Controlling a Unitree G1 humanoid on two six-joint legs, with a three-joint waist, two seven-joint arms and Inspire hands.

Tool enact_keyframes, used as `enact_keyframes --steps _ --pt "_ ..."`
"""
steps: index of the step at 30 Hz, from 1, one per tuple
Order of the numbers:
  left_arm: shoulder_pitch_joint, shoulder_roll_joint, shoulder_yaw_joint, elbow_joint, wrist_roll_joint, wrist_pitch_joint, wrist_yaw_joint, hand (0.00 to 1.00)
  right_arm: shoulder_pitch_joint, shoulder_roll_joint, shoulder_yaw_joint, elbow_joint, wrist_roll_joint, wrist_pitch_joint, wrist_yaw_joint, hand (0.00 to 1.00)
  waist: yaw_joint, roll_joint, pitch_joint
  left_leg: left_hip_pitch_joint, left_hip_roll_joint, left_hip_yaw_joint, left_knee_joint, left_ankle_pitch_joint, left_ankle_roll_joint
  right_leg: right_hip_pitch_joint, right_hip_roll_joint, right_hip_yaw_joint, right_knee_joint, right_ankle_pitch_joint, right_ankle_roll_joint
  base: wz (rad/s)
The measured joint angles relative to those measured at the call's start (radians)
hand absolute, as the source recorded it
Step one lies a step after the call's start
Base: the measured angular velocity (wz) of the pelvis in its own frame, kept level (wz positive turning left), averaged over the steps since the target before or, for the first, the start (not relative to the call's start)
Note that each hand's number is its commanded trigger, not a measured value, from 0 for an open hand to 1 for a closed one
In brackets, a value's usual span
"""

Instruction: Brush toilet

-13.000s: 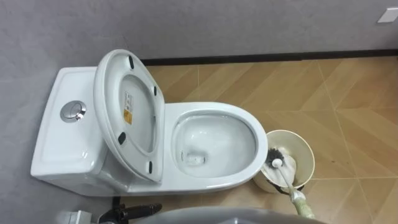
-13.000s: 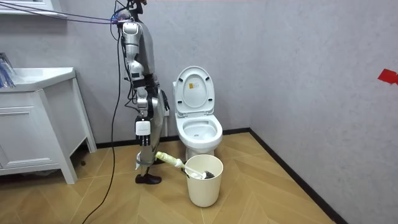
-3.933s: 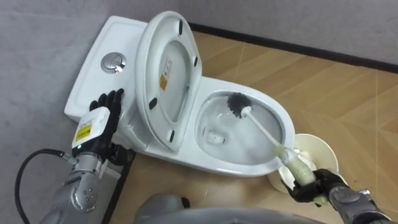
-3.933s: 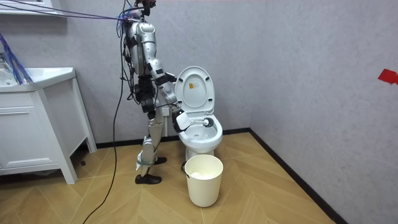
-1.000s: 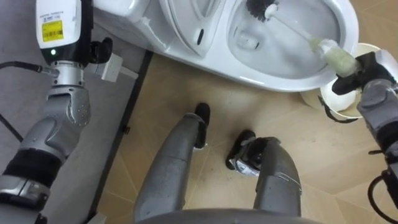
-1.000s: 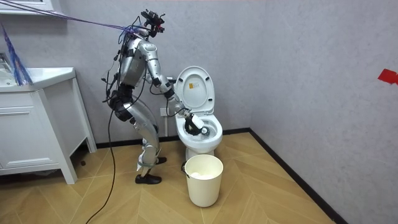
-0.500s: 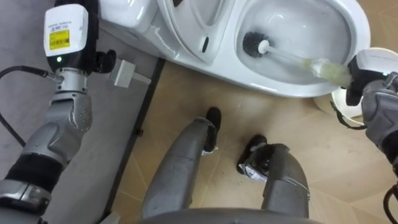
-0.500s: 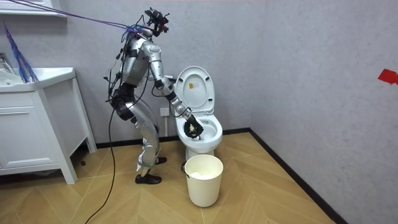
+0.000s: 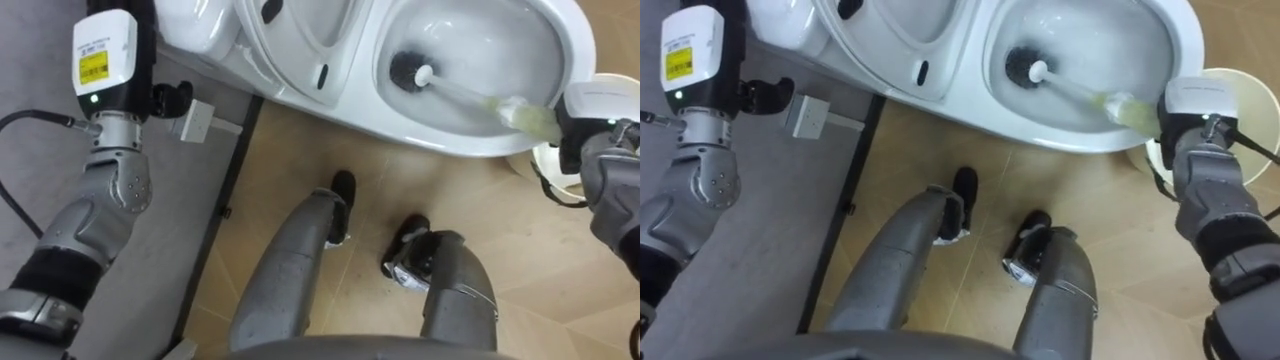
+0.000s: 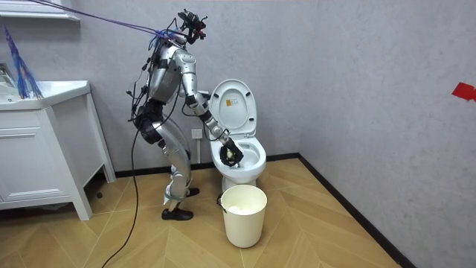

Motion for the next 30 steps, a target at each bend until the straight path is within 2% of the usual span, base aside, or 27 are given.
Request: enact_keyframes --steps 4,6,9,11,14,17,24,30 --pt "0.0 0.0 -0.003 -0.005 0.003 -0.003 0.011 0.0 -0.033 0.026 0.021 0.089 0.267 -0.009 0.003 1.0 0.004 -0.002 0.0011 -0.002 0.0 0.002 -0.001 0.0 0.0 -0.001 -0.002 -0.002 0.001 -0.001 0.001 0.04" --pt "0.003 0.0 0.002 -0.011 0.004 -0.002 0.013 0.0 -0.042 0.05 0.012 0.12 0.449 -0.012 0.013 1.0 0.004 -0.009 0.0052 -0.003 -0.002 0.009 -0.005 0.0 0.001 -0.014 -0.006 0.012 0.009 -0.002 0.002 -0.07" --pt "-0.001 0.002 0.004 -0.025 0.001 -0.007 0.031 0.0 -0.057 0.052 -0.003 0.136 0.657 -0.015 0.025 1.0 -0.01 -0.013 0.0072 -0.018 -0.015 0.011 0.006 0.002 0.004 -0.04 -0.023 0.022 0.037 -0.008 0.003 -0.01" --pt "-0.007 0.002 0.004 -0.025 0.003 -0.02 0.046 0.0 -0.058 0.06 -0.014 0.14 0.754 -0.016 0.026 1.0 -0.016 -0.015 0.0087 -0.022 -0.013 0.017 0.018 0.002 0.004 -0.042 -0.022 0.026 0.042 -0.009 0.003 -0.02" --pt "-0.007 0.002 0.011 -0.025 0.002 -0.025 0.069 0.0 -0.065 0.072 -0.029 0.128 0.873 -0.02 0.031 1.0 -0.034 -0.042 0.0108 -0.03 -0.014 0.039 0.023 0.004 0.007 -0.073 -0.028 0.058 0.069 -0.013 0.006 -0.12" --pt "-0.012 0.002 0.016 -0.021 0.001 -0.025 0.105 0.0 -0.069 0.085 -0.071 0.115 0.989 -0.038 0.024 1.0 -0.056 -0.05 0.0122 -0.048 -0.013 0.039 0.046 0.005 0.008 -0.094 -0.03 0.067 0.092 -0.013 0.005 -0.08" --pt "-0.01 0.002 0.023 -0.014 0.003 -0.036 0.127 0.0 -0.076 0.099 -0.112 0.108 1.03 -0.041 0.023 1.0 -0.092 -0.054 0.0115 -0.071 -0.031 0.042 0.051 0.017 0.024 -0.13 -0.057 0.07 0.138 -0.011 0.005 0.02" --pt "-0.006 0.002 0.023 0.009 0.016 -0.041 0.127 0.0 -0.071 0.104 -0.112 0.119 1.071 -0.044 0.025 1.0 -0.094 -0.053 0.011 -0.069 -0.033 0.044 0.053 0.026 0.035 -0.126 -0.062 0.068 0.141 -0.003 0.013 0.03"
